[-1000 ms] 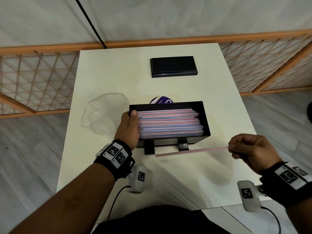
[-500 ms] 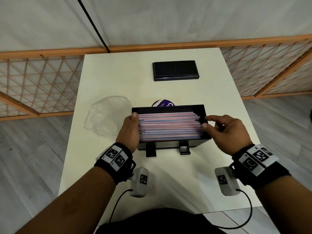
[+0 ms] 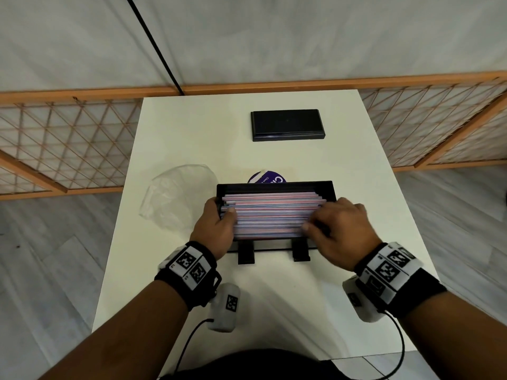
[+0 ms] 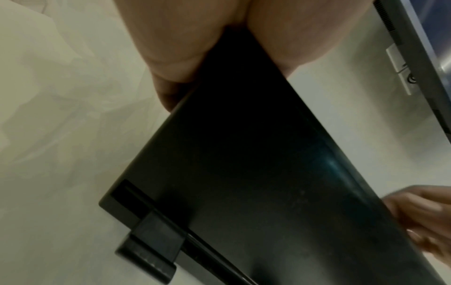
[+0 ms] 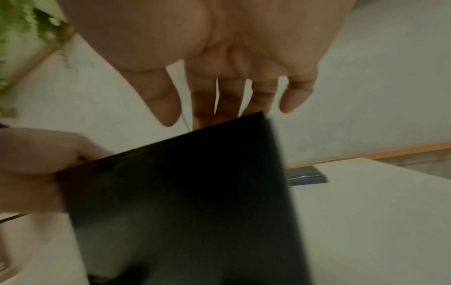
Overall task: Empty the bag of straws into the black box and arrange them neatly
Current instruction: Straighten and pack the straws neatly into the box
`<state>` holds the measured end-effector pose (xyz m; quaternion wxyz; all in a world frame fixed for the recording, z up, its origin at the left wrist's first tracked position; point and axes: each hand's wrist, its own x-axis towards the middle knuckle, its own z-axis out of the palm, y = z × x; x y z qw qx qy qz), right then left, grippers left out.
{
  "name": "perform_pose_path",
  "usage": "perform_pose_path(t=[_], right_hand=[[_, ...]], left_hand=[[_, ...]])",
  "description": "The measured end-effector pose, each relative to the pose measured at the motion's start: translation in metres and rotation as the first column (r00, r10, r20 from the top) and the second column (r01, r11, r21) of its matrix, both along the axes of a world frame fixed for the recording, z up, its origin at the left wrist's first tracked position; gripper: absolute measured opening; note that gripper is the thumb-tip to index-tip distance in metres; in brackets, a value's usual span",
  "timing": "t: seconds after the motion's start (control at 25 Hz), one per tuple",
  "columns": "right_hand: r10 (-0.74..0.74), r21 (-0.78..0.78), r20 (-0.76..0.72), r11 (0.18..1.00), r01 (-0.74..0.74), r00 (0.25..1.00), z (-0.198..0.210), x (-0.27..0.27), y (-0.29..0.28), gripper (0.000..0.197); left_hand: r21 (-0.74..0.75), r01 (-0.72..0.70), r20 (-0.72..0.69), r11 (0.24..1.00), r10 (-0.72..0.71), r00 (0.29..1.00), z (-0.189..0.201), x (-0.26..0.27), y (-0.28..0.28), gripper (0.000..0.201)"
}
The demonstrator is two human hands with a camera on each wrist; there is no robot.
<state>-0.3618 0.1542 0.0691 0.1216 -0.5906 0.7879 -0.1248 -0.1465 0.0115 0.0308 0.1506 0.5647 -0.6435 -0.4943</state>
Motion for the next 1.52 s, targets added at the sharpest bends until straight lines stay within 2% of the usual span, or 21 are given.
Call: perform_pose_path(t=[0.08,0.12,0.16,0.24,0.32,0.4,0.48,0.52,0.6,0.68,0.76,0.84,0.88,0.96,1.08,1.16,1.24,1.32,1.4,1.48,1.52], right_hand=[[0.072,0.199,-0.103,0.979,-0.050,0.992,-0.006,0.010,-0.011,0.059],[0.062,0.210,-0.119,0.977,-0.036,0.991,-0.007,0.012,-0.016,0.059],[0.034,0.176,-0.107,0.984,-0.015,0.994,-0.006,0.012,-0.018,0.054],[-0.044,-0.009,-0.062,0.999,0.043,0.997,-0.005,0.007,-0.015,0.033],[-0.197,-0.162,0.034,0.966,0.200,0.980,-0.005,-0.007,-0.006,0.020],[-0.413,-0.089,0.215,0.894,0.439,0.885,-0.006,-0.018,0.003,0.029],[-0.508,0.100,0.349,0.856,0.507,0.788,-0.013,-0.020,0.006,0.036],[-0.487,0.124,0.414,0.867,0.483,0.769,-0.019,-0.018,0.007,0.033],[-0.431,0.068,0.481,0.887,0.457,0.764,-0.031,-0.012,0.003,0.037],[-0.429,0.014,0.437,0.882,0.471,0.790,-0.025,-0.011,-0.004,0.041],[-0.428,-0.058,0.326,0.881,0.470,0.843,0.000,-0.019,-0.005,0.044],[-0.387,-0.237,0.229,0.868,0.437,0.893,0.038,-0.027,-0.004,0.039],[-0.334,-0.343,0.166,0.863,0.372,0.928,0.056,-0.027,-0.007,0.035],[-0.205,-0.417,0.024,0.888,0.196,0.979,0.077,-0.017,-0.015,0.029],[-0.150,-0.405,-0.013,0.905,0.132,0.989,0.076,-0.016,-0.025,0.031],[-0.172,-0.391,0.034,0.904,0.172,0.984,0.065,-0.024,-0.021,0.033],[-0.208,-0.372,0.127,0.896,0.241,0.970,0.052,-0.025,-0.010,0.035],[-0.271,-0.271,0.242,0.903,0.333,0.932,0.030,-0.021,-0.002,0.039],[-0.346,-0.148,0.351,0.897,0.417,0.870,0.003,-0.019,0.005,0.037],[-0.379,-0.060,0.435,0.893,0.446,0.817,-0.018,-0.021,0.012,0.036],[-0.396,-0.025,0.462,0.889,0.458,0.794,-0.026,-0.021,0.014,0.031]], left_hand=[[-0.004,0.000,0.002,1.000,0.000,1.000,0.003,0.000,0.001,0.034],[0.000,0.007,0.002,1.000,-0.007,1.000,0.005,0.000,0.002,0.036],[0.004,0.011,0.001,1.000,-0.011,1.000,0.006,0.001,0.002,0.036],[0.008,0.009,-0.013,1.000,-0.009,1.000,0.007,0.003,0.001,0.038],[0.019,-0.015,-0.042,1.000,0.016,0.999,0.006,0.004,0.000,0.048],[0.039,-0.052,-0.080,0.998,0.055,0.995,0.006,0.004,-0.001,0.062],[0.079,-0.087,-0.131,0.993,0.097,0.987,0.007,0.003,0.000,0.066],[0.117,-0.098,-0.148,0.988,0.115,0.982,0.010,0.001,0.001,0.068],[0.171,-0.110,-0.155,0.979,0.137,0.978,0.013,-0.005,-0.001,0.081],[0.209,-0.125,-0.153,0.970,0.159,0.975,0.014,-0.010,-0.004,0.101],[0.253,-0.121,-0.202,0.960,0.175,0.964,0.015,-0.012,-0.008,0.111],[0.323,-0.107,-0.312,0.940,0.212,0.926,0.036,-0.016,-0.005,0.088],[0.370,-0.095,-0.365,0.924,0.239,0.900,0.047,-0.018,-0.004,0.073],[0.450,-0.082,-0.417,0.889,0.291,0.861,0.050,-0.019,-0.003,0.060],[0.474,-0.035,-0.436,0.880,0.269,0.859,0.048,-0.014,-0.004,0.060],[0.454,-0.059,-0.435,0.889,0.279,0.856,0.045,-0.010,-0.004,0.063],[0.403,-0.061,-0.411,0.913,0.241,0.879,0.041,-0.008,-0.003,0.079],[0.342,-0.070,-0.356,0.937,0.199,0.913,0.030,-0.006,-0.003,0.100],[0.276,-0.060,-0.274,0.959,0.138,0.952,0.021,-0.005,-0.001,0.110],[0.243,-0.023,-0.191,0.970,0.072,0.979,0.026,-0.004,0.003,0.108],[0.226,-0.001,-0.142,0.974,0.034,0.989,0.026,-0.004,0.006,0.096]])
